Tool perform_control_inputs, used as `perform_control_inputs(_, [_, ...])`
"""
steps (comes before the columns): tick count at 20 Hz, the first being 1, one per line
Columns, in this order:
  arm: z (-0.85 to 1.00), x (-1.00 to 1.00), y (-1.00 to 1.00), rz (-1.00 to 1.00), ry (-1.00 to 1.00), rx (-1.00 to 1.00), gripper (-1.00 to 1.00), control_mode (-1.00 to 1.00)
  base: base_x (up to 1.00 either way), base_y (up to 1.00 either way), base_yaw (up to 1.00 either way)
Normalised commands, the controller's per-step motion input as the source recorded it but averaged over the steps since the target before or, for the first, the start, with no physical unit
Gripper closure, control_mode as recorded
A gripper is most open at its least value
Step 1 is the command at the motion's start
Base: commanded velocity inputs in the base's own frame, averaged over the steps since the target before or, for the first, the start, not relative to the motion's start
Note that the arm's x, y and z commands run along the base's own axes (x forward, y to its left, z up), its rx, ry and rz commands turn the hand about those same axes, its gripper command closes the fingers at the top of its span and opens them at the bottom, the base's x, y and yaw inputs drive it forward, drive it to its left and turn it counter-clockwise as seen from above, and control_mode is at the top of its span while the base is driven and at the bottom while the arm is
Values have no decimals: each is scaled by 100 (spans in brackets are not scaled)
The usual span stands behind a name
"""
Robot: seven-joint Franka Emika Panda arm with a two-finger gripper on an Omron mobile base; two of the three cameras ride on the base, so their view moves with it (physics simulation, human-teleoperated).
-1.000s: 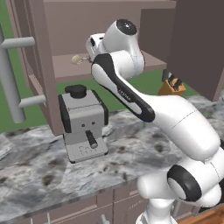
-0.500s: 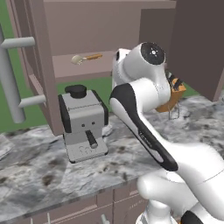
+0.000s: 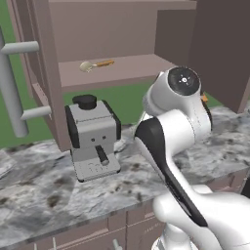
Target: Organize the utensils by type. Pick up the wooden spoons from the counter and place them in the open cabinet. Then pick up the metallic utensils from the counter and place them in the open drawer.
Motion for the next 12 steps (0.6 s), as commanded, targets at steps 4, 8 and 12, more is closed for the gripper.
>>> perform_control_inputs(4, [-29, -24, -31, -21, 4, 3, -100, -100, 0, 0, 0])
perform_control_inputs(8, [-35, -22, -28, -7, 0, 5, -100, -100, 0, 0, 0])
perform_control_inputs(12, [-19, -5, -19, -1, 0, 4, -100, -100, 0, 0, 0])
